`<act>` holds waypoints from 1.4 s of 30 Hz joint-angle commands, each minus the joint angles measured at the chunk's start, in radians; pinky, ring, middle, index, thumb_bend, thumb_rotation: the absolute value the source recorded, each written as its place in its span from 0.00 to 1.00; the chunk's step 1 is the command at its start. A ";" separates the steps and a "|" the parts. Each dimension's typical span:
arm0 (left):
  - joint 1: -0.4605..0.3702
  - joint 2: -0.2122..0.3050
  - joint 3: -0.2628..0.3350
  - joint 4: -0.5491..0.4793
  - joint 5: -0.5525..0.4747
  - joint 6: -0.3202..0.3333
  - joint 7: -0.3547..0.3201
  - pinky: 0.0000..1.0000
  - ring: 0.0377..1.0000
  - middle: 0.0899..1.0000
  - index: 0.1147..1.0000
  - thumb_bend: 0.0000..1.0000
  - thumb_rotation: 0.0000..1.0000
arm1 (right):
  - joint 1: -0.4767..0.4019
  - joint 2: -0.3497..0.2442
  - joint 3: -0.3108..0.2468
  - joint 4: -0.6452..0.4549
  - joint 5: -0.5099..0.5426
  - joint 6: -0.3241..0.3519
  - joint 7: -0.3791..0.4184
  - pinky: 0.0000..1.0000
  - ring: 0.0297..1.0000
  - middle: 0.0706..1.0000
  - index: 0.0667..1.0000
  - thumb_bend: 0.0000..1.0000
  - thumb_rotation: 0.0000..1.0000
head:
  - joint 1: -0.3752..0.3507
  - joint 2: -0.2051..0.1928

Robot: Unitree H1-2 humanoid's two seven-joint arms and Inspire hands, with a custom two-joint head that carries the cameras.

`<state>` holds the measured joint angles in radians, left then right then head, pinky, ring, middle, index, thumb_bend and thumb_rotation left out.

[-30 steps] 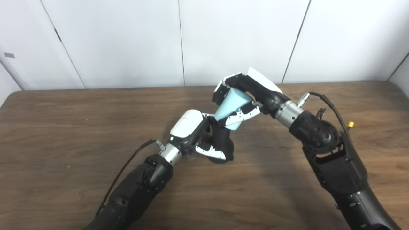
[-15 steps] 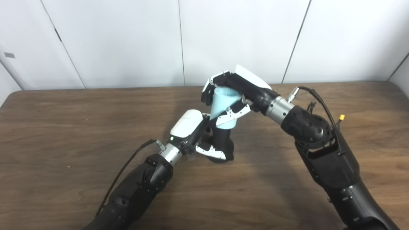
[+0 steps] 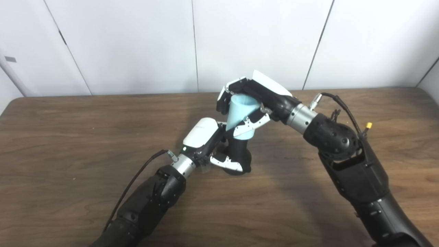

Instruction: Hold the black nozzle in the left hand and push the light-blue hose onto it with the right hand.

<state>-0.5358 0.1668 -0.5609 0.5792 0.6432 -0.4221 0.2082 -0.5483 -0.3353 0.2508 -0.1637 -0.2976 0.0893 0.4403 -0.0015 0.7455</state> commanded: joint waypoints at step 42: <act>0.200 0.015 -0.037 0.115 0.040 0.087 -0.114 0.47 0.52 0.41 0.43 0.53 0.00 | -0.008 -0.064 0.085 -0.104 -0.149 0.049 0.105 0.70 0.93 0.95 0.96 0.94 0.17 | -0.007 0.005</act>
<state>-0.5187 0.1619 -0.5479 0.5567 0.6341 -0.4211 0.1494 -0.5368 -0.3953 0.3564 -0.2280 -0.4520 0.0403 0.4945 -0.0077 0.7501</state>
